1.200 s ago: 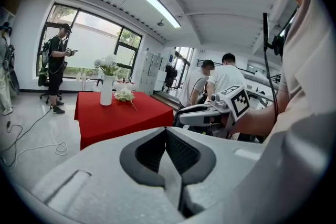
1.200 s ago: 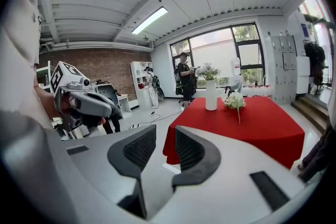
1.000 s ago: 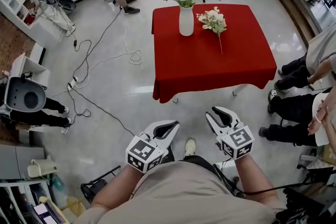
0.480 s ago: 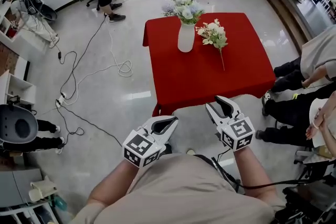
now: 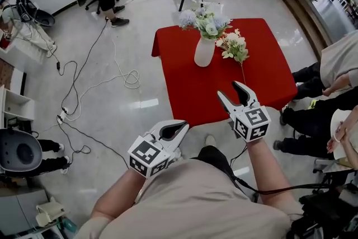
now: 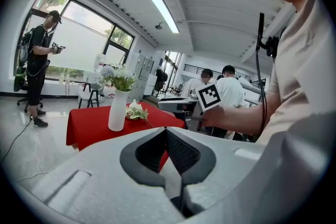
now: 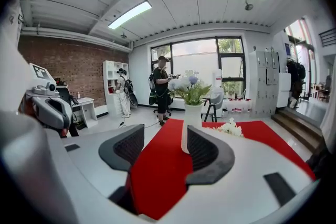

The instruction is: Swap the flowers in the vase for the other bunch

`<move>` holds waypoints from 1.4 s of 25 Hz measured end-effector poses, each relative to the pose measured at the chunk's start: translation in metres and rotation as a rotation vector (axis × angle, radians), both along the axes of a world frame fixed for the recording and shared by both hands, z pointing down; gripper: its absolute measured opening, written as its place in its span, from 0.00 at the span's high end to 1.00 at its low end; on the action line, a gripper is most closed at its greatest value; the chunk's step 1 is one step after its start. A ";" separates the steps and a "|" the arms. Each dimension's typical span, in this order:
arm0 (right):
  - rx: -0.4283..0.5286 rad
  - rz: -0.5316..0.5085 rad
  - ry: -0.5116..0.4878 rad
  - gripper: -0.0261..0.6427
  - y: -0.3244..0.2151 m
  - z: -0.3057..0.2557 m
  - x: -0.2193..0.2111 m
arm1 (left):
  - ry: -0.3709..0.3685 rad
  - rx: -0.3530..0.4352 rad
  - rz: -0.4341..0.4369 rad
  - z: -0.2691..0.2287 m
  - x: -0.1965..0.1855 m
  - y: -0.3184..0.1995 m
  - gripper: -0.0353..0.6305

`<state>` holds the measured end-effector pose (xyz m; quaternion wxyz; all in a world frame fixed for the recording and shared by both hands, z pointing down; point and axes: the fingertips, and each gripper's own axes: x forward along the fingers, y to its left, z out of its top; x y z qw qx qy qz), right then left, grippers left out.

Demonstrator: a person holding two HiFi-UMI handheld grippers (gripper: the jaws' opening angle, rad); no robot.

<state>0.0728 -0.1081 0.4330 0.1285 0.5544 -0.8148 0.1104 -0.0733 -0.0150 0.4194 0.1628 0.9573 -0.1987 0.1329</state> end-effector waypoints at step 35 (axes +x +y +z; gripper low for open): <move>0.054 -0.096 -0.067 0.23 -0.250 0.013 0.011 | -0.088 0.048 -0.391 -0.006 -0.004 -0.079 0.94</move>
